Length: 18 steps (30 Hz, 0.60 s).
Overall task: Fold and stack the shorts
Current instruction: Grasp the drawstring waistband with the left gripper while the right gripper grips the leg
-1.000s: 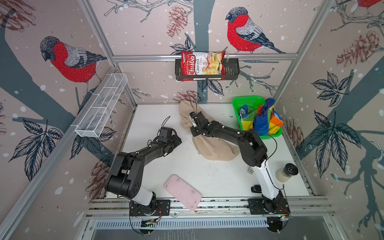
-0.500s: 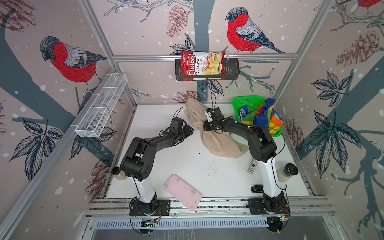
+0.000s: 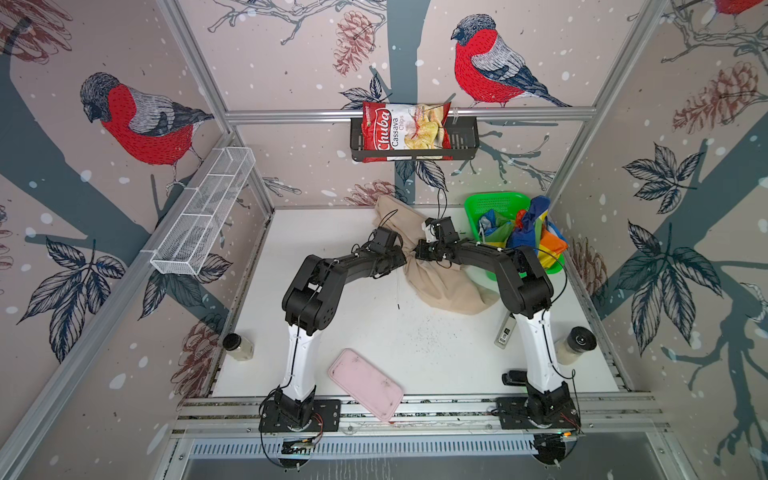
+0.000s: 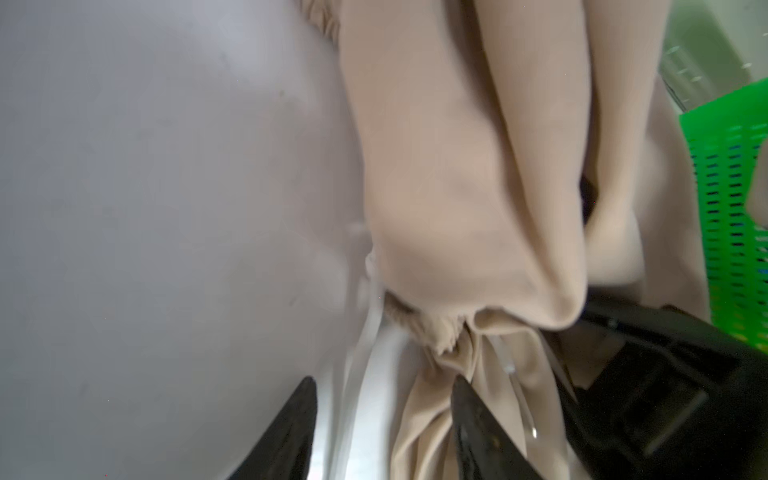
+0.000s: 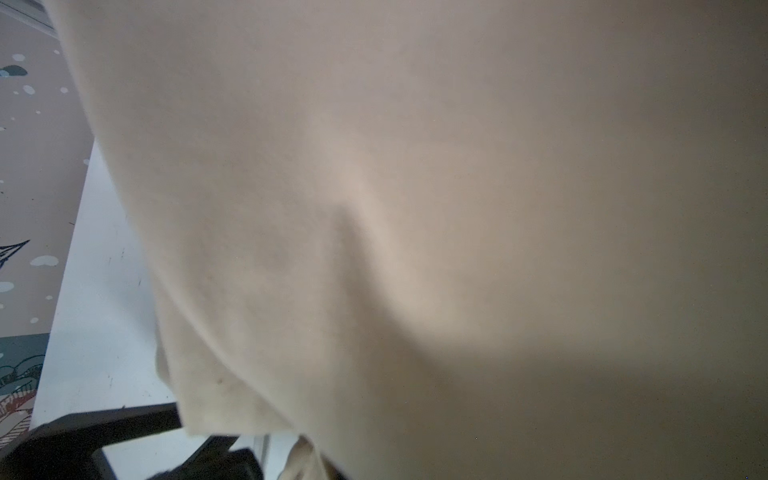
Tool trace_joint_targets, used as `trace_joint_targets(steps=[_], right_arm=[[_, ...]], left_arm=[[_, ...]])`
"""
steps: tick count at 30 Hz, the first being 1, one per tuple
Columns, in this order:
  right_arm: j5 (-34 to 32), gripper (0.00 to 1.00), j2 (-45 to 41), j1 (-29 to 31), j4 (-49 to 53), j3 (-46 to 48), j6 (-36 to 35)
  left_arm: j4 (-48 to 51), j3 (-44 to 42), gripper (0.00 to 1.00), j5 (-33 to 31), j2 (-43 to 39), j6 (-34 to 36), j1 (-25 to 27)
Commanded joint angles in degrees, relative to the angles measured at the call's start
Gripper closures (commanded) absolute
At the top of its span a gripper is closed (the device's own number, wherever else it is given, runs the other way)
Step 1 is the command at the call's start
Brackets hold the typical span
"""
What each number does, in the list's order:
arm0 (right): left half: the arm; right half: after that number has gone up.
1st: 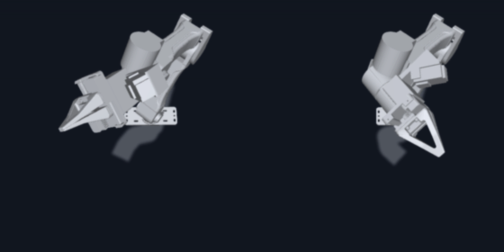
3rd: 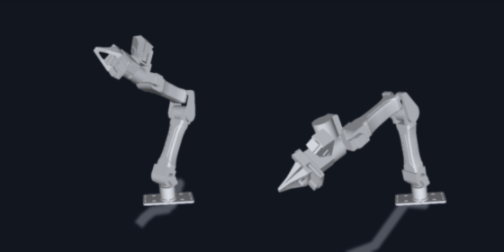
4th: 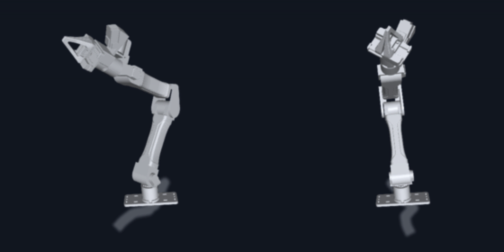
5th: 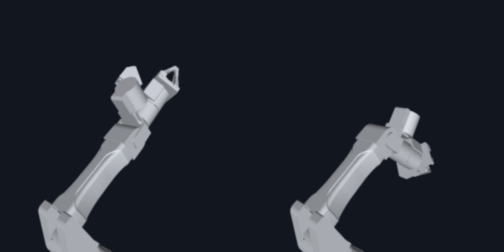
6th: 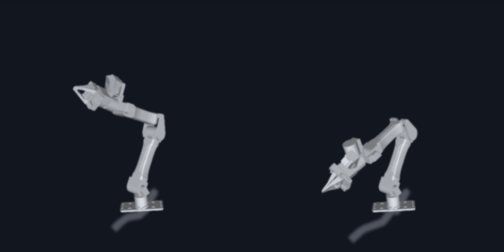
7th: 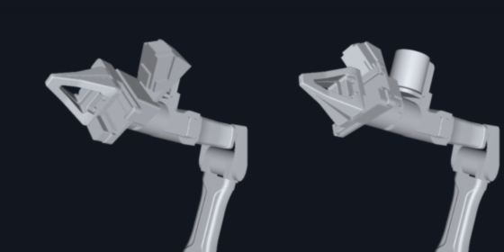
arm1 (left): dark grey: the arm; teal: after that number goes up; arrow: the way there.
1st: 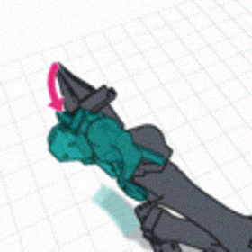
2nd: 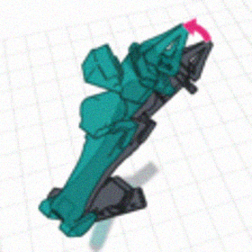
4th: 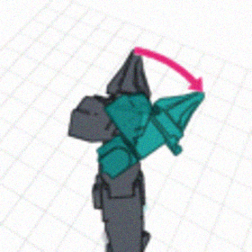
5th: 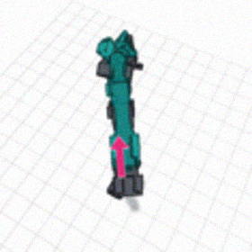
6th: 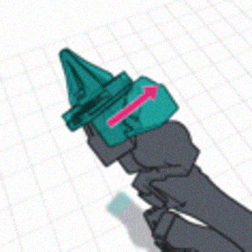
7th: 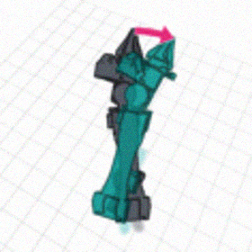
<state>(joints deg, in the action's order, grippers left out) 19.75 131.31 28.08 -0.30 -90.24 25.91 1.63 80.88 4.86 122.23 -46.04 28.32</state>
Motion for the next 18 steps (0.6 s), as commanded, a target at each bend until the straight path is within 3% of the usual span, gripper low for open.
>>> trace_joint_targets(steps=[1,7,14,15,18], right_arm=[[0.39,1.00,0.81,-0.26,-0.25,1.22,1.68],[1.34,1.00,1.06,-0.91,-1.61,2.16,2.03],[2.84,1.00,0.63,-1.64,-2.86,3.50,2.48],[2.82,1.00,0.40,-1.64,-2.96,3.85,2.48],[2.84,1.00,-0.86,-2.05,-3.30,5.20,2.68]], left_arm=[[4.43,3.63,0.48,-3.68,2.21,1.17,0.48],[6.54,8.36,0.54,-6.40,5.83,1.21,1.35],[7.73,12.33,0.72,-9.90,9.48,1.13,1.40],[8.11,13.04,0.75,-10.25,9.76,1.30,1.47],[10.62,15.45,1.00,-11.67,9.82,1.98,1.30]])
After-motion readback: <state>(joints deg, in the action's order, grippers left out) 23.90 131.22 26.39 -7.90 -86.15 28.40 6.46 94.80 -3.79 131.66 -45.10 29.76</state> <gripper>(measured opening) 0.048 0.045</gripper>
